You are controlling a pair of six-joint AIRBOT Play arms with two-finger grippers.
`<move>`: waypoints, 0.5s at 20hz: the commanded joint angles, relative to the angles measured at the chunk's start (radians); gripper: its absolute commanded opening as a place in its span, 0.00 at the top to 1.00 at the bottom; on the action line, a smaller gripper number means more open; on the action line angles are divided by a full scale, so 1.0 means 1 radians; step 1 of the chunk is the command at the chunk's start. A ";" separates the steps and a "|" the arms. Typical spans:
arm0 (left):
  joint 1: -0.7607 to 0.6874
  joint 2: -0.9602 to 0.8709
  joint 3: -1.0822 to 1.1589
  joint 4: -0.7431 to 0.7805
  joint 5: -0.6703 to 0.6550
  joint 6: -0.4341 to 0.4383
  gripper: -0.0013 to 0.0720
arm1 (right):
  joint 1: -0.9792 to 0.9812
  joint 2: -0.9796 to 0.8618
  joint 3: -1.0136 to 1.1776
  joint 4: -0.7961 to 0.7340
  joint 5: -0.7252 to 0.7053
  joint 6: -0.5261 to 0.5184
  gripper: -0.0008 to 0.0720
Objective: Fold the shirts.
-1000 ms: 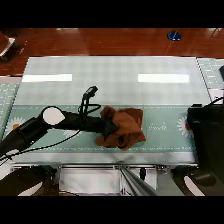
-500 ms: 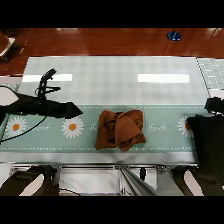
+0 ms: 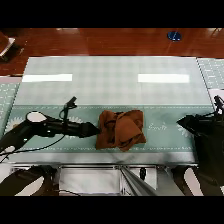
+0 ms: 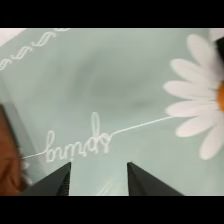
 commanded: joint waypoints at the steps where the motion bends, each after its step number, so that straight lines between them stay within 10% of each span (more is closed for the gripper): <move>1: -0.154 -0.130 0.037 -0.175 0.107 0.118 0.29 | -0.009 -0.001 -0.032 0.081 0.014 -0.048 0.43; 4: -0.203 -0.210 0.135 -0.221 0.107 0.151 0.38 | -0.009 -0.001 -0.072 0.101 0.027 -0.043 0.43; 6: -0.203 -0.237 0.178 -0.221 0.092 0.152 0.94 | -0.009 -0.001 -0.116 0.134 0.033 -0.044 0.43; 10: -0.195 -0.241 0.207 -0.220 0.067 0.164 0.95 | 0.134 -0.015 -0.160 0.156 0.052 -0.043 0.43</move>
